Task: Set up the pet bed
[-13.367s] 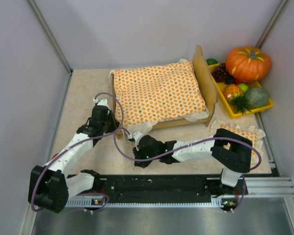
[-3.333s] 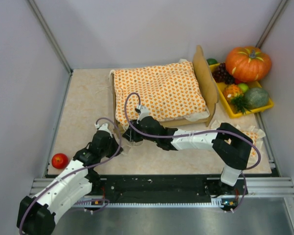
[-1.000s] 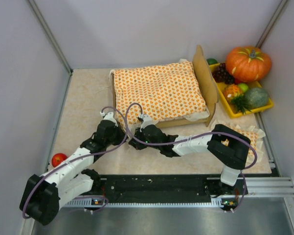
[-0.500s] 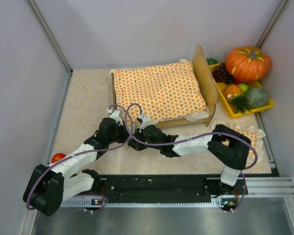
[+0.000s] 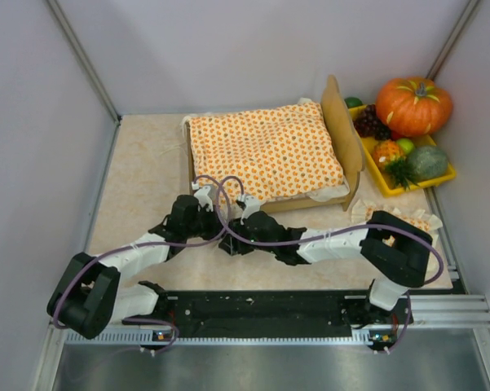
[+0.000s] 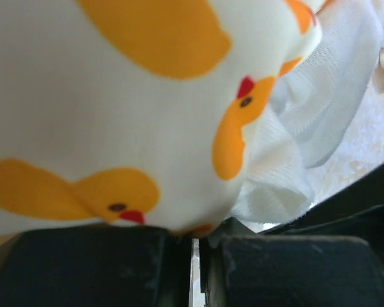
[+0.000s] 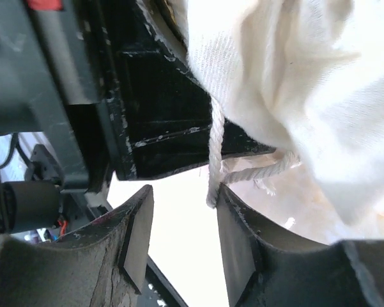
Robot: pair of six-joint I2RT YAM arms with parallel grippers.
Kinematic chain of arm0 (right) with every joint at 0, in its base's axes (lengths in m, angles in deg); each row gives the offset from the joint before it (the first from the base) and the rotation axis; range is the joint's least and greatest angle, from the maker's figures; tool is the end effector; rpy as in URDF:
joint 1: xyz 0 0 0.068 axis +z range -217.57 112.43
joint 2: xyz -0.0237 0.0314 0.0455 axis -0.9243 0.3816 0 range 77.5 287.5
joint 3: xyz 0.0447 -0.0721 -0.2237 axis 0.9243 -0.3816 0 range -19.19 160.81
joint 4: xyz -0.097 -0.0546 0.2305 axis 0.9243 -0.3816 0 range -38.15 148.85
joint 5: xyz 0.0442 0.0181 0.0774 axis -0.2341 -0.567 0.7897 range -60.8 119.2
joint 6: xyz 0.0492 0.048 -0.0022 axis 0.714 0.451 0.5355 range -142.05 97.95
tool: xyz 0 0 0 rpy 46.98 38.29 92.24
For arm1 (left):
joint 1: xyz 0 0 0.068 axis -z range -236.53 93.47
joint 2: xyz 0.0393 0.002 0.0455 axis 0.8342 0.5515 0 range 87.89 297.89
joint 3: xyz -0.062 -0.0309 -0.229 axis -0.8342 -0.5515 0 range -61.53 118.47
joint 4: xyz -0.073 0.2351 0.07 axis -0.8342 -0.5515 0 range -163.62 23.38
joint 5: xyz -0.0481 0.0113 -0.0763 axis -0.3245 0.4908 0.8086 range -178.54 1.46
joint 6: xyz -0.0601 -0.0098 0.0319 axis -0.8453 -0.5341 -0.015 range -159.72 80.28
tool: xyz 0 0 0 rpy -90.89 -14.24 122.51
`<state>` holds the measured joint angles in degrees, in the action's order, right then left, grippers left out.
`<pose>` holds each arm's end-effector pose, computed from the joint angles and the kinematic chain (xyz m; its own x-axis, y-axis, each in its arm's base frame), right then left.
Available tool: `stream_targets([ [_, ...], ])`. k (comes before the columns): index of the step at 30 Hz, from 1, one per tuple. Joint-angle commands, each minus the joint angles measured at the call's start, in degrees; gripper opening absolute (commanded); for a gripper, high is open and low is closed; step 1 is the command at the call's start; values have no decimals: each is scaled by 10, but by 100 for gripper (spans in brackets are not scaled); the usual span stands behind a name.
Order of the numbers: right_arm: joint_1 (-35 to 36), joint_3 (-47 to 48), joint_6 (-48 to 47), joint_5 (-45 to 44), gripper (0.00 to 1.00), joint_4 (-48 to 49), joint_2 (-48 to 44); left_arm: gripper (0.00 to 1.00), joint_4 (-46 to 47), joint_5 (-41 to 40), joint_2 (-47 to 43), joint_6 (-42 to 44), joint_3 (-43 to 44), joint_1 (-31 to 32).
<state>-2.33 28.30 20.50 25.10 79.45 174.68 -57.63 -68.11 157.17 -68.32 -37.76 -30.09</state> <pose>0.1554 0.3272 0.1344 -0.7448 -0.0044 -0.6673 -0.5103 0.6481 0.5653 0.2157 -0.1289 0.1243 -0.7877 -0.1092 -0.6063 0.3318 0.7539 -0.5670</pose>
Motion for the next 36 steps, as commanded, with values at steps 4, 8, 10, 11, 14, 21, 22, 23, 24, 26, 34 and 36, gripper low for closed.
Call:
stream_targets([
  [4, 5, -63, 16, -43, 44, 36, -103, 0, 22, -2, -10, 1, -5, 3],
  [8, 2, -83, 21, -48, 44, 33, -120, 0, 21, -3, -8, 4, -7, 3],
  [10, 1, -91, 35, -57, 44, 27, -120, 0, 21, -1, -5, 4, -7, 3],
  [11, -6, -96, 44, -56, 44, 36, -120, 0, 21, -1, -5, 5, -7, 3],
  [14, -24, -114, 68, -49, 42, 57, -112, 0, 19, -1, -7, 6, -7, 3],
  [21, -83, -132, 113, 38, 41, 203, -55, 0, 21, 1, -11, 8, -11, 3],
  [22, -85, -129, 120, 39, 40, 213, -49, 0, 21, 2, -12, 8, -11, 3],
  [23, -87, -124, 121, 54, 41, 214, -44, 0, 22, 2, -12, 7, -12, 3],
  [24, -88, -113, 123, 60, 40, 214, -31, 0, 23, 2, -12, 7, -12, 3],
  [26, -91, -105, 133, 66, 40, 217, -19, 0, 25, 2, -13, 6, -13, 3],
  [34, -100, -98, 167, 100, 36, 286, 48, 0, 26, 7, -17, 4, -14, 3],
  [36, -103, -98, 168, 97, 34, 298, 53, 0, 26, 6, -18, 4, -14, 3],
])
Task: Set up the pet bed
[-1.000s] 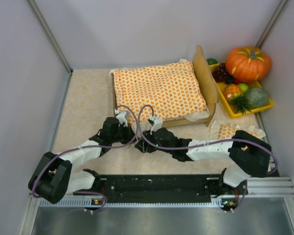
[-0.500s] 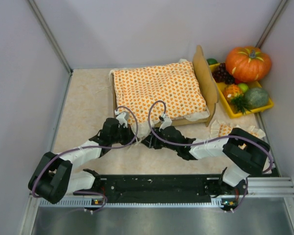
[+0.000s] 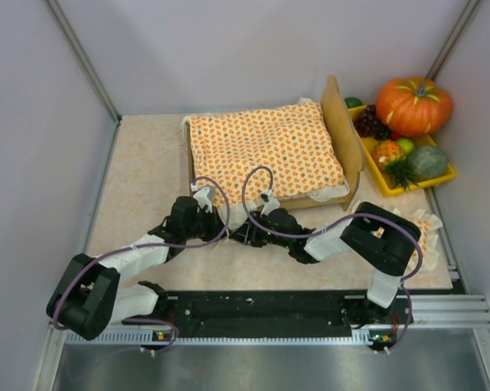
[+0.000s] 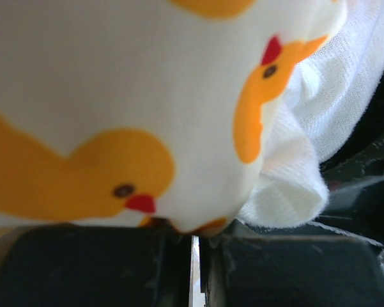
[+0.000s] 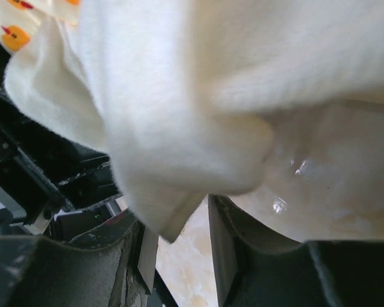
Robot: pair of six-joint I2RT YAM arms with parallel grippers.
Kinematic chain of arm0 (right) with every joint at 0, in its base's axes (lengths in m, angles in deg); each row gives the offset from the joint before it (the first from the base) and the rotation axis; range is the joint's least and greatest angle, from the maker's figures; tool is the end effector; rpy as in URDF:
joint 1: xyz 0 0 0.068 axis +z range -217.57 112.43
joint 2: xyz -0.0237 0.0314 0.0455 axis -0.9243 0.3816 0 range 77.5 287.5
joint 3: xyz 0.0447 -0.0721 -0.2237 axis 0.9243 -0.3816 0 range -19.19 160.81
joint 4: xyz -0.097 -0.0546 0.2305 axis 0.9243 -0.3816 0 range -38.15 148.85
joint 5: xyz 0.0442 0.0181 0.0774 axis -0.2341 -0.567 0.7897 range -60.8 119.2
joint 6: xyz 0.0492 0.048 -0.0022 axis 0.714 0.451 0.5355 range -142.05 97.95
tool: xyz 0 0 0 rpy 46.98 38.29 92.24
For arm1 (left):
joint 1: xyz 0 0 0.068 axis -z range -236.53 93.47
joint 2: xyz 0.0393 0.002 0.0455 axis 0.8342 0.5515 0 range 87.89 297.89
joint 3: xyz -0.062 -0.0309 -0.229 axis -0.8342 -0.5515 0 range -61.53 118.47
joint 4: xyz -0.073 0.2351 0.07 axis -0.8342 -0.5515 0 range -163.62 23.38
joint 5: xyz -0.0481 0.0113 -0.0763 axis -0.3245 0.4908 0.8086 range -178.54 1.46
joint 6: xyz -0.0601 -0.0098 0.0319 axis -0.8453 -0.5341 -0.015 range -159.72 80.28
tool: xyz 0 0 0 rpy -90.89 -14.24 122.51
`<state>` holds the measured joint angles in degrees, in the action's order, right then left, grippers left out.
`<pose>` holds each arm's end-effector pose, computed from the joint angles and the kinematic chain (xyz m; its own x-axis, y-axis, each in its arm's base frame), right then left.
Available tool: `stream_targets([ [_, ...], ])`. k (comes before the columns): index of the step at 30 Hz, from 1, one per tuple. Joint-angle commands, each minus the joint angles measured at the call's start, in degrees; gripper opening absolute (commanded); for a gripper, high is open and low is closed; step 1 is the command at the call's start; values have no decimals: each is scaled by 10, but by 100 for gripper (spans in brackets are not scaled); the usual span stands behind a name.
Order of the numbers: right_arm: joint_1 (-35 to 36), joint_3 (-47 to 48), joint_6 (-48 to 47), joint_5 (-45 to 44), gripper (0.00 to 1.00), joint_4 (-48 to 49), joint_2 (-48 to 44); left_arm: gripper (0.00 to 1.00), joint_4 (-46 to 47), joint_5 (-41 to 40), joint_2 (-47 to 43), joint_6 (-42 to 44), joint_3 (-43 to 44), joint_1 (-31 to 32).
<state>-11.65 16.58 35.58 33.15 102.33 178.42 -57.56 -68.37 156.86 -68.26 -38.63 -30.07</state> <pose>0.1867 0.2826 0.0990 -0.8389 0.2636 -0.4761 -0.2868 0.5293 0.7985 0.2131 -0.1275 0.1209 -0.7909 -0.1072 -0.6024 0.3265 0.7586 -0.5638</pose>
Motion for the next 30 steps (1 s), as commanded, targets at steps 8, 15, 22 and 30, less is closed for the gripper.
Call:
stream_targets([
  [8, -21, 18, 8, 18, 32, 95, 26, 0, 31, 16, -14, 2, -7, 3],
  [15, -28, 20, 16, 40, 12, 128, 48, 0, 37, 22, -5, -1, -7, 3],
  [22, -27, 5, 3, 13, 0, 91, 24, 3, -2, -2, -16, -4, 0, 3],
  [30, -26, -3, -16, -18, 0, -1, -5, 55, -87, -64, -104, -7, -9, 3],
])
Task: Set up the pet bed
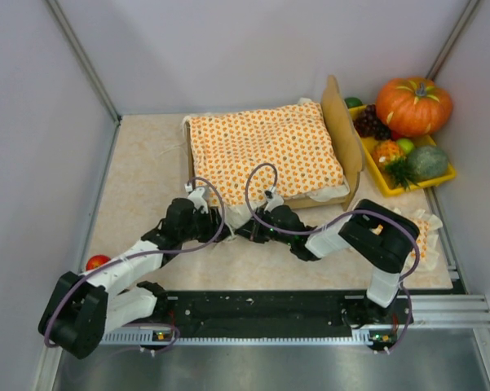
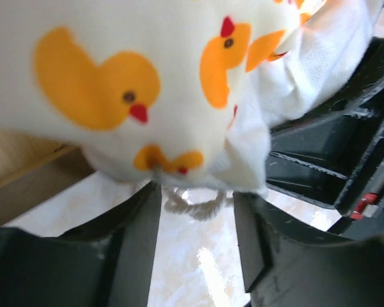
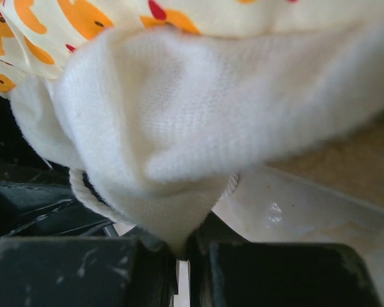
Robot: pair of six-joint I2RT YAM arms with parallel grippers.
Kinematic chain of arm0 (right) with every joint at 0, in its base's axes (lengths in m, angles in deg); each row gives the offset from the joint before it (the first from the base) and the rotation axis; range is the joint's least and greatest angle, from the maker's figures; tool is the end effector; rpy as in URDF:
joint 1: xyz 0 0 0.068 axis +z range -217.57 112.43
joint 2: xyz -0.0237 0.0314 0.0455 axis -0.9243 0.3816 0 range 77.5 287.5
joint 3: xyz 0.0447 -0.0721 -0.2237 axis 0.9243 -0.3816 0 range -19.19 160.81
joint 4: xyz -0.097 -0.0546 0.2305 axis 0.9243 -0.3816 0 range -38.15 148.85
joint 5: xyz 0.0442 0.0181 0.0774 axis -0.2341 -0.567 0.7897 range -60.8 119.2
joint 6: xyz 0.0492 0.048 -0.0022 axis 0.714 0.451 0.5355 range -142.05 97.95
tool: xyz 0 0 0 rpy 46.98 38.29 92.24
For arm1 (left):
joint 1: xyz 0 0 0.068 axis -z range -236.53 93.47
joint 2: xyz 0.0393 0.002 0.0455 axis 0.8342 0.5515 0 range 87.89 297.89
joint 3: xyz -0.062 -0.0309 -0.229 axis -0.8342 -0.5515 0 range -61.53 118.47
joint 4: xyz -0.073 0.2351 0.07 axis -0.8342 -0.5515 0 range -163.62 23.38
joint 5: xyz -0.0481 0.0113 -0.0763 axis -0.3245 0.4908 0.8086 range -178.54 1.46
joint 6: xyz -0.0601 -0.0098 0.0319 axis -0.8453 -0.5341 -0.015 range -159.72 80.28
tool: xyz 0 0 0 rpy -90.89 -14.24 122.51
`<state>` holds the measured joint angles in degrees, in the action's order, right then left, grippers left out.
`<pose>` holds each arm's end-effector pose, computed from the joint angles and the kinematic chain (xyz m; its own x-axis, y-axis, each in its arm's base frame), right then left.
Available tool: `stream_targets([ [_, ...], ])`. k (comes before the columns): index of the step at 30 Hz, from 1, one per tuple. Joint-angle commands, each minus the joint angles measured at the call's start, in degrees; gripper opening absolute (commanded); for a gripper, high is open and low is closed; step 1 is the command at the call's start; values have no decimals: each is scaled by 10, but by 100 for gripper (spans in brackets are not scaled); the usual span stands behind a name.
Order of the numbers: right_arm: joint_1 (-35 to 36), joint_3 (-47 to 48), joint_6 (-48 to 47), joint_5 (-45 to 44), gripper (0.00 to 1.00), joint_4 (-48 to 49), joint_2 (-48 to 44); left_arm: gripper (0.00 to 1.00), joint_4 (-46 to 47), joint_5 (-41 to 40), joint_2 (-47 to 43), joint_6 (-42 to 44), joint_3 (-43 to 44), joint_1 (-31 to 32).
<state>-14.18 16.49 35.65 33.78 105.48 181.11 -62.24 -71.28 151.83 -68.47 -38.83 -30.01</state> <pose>0.1993 0.2755 0.0902 -0.8296 0.2962 -0.4734 -0.2682 0.5323 0.8030 0.2077 -0.1221 0.1307 -0.7778 -0.1252 -0.6160 0.3019 0.7851 -0.5408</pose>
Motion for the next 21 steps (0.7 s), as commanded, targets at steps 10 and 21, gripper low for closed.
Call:
stream_targets([
  [10, 18, 2, -38, -42, 0, -75, -53, 63, -157, -93, -116, -28, -29, 3],
  [21, 20, 0, -39, -37, 0, -73, -63, 61, -217, -222, -61, -51, 7, 94],
])
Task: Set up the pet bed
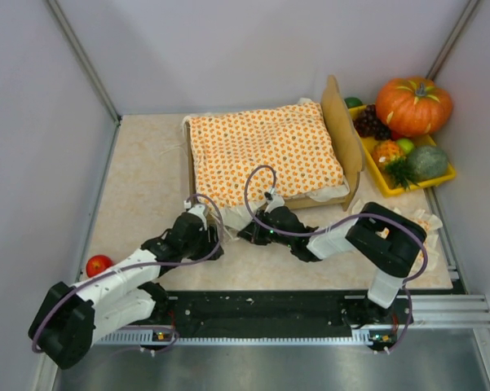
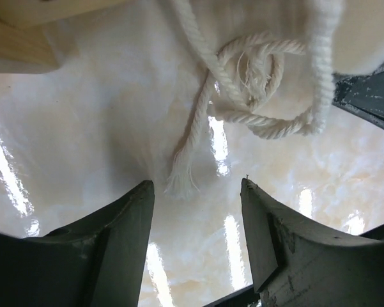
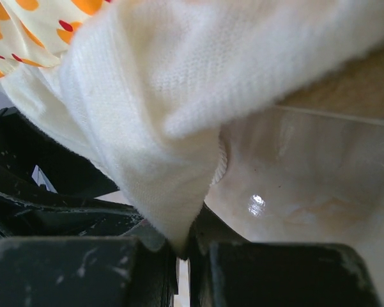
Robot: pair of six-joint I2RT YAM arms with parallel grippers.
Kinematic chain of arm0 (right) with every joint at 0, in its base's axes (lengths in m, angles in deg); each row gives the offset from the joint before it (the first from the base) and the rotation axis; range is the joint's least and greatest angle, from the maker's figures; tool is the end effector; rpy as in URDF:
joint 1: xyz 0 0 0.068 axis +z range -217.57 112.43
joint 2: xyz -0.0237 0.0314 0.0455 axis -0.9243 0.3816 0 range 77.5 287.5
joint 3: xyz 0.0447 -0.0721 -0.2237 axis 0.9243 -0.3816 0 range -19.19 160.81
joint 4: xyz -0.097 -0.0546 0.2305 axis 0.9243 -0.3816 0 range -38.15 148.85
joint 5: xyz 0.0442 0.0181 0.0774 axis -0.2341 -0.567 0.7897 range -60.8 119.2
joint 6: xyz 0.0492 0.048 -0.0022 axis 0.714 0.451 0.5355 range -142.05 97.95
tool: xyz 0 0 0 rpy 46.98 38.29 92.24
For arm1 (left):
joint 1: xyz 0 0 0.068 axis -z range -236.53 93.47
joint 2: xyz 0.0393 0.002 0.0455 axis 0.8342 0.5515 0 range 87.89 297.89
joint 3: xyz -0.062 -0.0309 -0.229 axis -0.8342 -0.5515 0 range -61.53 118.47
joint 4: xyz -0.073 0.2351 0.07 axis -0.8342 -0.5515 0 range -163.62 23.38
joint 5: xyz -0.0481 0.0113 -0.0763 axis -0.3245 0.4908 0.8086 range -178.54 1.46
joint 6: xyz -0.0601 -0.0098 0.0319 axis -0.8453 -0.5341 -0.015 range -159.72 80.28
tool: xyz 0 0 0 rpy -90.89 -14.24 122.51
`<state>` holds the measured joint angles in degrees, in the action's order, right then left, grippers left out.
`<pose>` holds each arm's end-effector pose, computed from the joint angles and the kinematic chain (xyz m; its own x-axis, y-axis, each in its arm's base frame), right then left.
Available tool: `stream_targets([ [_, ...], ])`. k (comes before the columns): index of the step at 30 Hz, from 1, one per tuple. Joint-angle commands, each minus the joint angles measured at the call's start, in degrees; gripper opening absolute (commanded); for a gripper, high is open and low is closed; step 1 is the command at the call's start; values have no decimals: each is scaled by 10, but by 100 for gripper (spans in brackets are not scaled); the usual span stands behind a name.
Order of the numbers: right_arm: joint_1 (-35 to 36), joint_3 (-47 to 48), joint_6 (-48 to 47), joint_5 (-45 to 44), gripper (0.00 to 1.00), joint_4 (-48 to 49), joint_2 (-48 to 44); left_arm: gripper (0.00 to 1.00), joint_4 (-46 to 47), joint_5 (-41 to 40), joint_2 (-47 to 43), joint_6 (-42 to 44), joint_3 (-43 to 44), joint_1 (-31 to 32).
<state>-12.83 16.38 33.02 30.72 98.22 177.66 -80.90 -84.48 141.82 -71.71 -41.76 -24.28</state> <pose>0.1920 0.2739 0.0936 -0.8214 0.2579 -0.5088 -0.2736 0.6045 0.7481 0.1691 -0.1114 0.1173 -0.8397 -0.0949 -0.5347 0.1499 0.9058 -0.3963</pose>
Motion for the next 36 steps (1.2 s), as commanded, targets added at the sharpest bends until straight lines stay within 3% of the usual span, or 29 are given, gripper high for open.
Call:
stream_targets([
  [1, 7, 1, -12, -6, 0, -2, -29, 59, -36, -100, 49, -26, 42, 48],
  [6, 8, -2, -14, -6, 0, -4, -40, 57, -52, -149, 91, -31, 63, 59],
  [10, 8, -4, -14, -5, 0, -1, -43, 49, -56, -152, 123, -24, 82, 64],
  [11, 8, -4, -13, -5, 0, -1, -44, 41, -58, -155, 129, -24, 84, 67],
  [16, 7, -4, -14, -4, 0, 1, -44, 30, -58, -158, 144, -34, 89, 96],
  [17, 7, -4, -14, -3, 0, 1, -44, 23, -55, -152, 145, -36, 84, 98],
  [20, 8, -4, -14, -1, 0, 2, -42, 14, -43, -140, 154, -45, 77, 106],
  [22, 8, -5, -14, 0, 0, 1, -44, 0, -38, -130, 159, -53, 74, 108],
  [28, 25, 3, -37, -11, 0, -46, -65, 0, -65, -168, 126, -108, 70, 109],
  [32, 65, 7, -65, -57, 0, -103, -89, 0, -81, -210, 31, -133, 60, 97],
  [35, 94, 7, -81, -105, 0, -134, -115, 0, -103, -218, -15, -121, 60, 46],
  [36, 99, 11, -94, -126, 0, -146, -120, 0, -106, -209, -23, -105, 58, 3],
])
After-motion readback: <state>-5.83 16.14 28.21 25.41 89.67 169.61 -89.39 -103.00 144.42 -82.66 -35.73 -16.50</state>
